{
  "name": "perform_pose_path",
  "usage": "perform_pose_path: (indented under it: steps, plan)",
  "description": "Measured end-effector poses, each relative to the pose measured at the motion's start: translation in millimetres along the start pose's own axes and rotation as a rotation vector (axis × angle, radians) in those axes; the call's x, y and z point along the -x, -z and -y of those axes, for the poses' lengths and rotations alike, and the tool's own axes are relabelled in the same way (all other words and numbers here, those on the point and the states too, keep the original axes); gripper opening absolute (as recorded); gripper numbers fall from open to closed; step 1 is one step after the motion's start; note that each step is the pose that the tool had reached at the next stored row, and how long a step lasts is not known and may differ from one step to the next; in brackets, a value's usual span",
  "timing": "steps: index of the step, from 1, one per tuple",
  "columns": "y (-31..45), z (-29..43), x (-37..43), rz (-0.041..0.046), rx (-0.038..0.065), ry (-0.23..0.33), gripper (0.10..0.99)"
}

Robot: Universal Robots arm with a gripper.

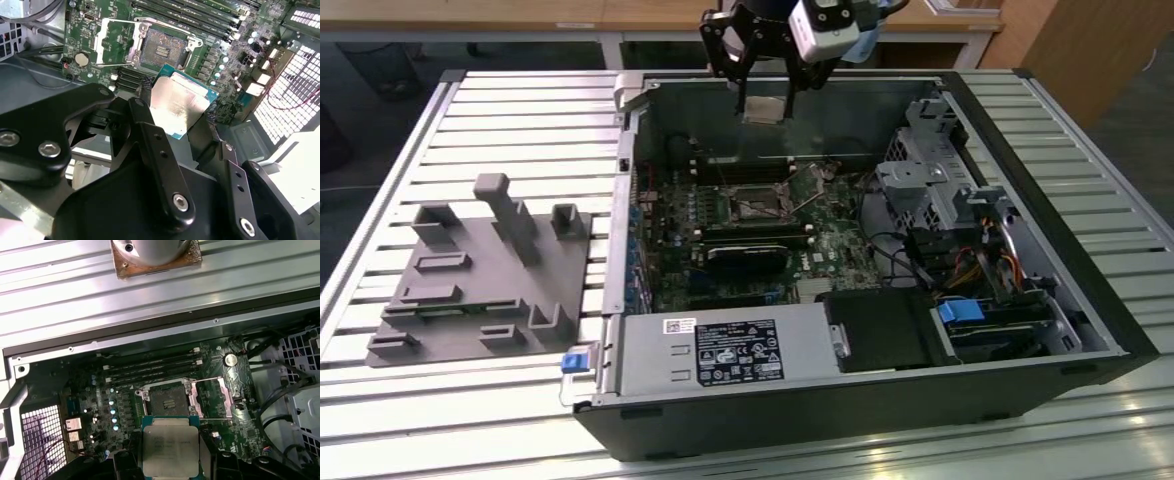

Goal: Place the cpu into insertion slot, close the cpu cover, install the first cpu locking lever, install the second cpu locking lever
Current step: 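Place the cpu into insertion slot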

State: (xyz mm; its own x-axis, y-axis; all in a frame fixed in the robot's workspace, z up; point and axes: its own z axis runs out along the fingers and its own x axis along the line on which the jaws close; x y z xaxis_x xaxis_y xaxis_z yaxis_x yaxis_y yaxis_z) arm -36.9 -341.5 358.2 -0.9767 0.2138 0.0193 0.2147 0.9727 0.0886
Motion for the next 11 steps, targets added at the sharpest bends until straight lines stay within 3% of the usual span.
perform_pose_path:
  steps: [11]
  plan:
    - [-0.1, 0.0, 0.0, 0.0037, 0.001, -0.042, 0.541]
